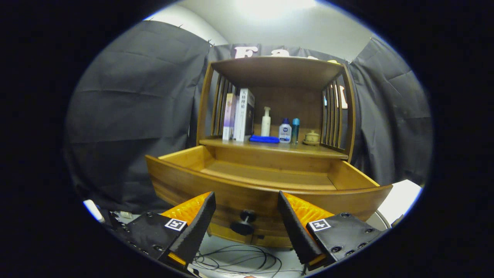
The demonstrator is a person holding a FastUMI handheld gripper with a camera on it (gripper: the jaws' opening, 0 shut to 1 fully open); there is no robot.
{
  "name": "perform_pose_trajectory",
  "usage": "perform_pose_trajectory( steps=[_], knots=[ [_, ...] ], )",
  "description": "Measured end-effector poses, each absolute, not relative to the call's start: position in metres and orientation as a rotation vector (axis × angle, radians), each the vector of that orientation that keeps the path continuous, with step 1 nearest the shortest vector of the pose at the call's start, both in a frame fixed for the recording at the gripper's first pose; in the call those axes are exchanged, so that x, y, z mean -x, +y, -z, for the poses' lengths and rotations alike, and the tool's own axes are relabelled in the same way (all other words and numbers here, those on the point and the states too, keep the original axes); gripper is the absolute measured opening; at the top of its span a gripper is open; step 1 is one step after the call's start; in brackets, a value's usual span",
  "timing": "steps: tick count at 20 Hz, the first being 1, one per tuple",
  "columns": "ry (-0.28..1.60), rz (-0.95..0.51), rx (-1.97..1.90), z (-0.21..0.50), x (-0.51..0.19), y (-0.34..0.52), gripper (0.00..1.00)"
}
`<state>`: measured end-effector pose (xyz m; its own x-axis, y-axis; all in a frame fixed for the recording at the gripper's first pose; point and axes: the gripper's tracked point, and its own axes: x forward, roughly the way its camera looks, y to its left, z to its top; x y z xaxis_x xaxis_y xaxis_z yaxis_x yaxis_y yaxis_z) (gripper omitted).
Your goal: Pull open the drawer, take out the items inside it, and place them on the countertop above the cabinet.
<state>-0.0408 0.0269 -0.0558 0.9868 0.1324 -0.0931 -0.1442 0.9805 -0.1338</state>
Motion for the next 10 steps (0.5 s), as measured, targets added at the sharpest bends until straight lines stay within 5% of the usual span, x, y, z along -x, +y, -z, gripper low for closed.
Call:
perform_pose_trajectory(
  steps=[10],
  knots=[
    [0.058,-0.207,0.113,-0.016,0.007,0.031,0.99]
  ],
)
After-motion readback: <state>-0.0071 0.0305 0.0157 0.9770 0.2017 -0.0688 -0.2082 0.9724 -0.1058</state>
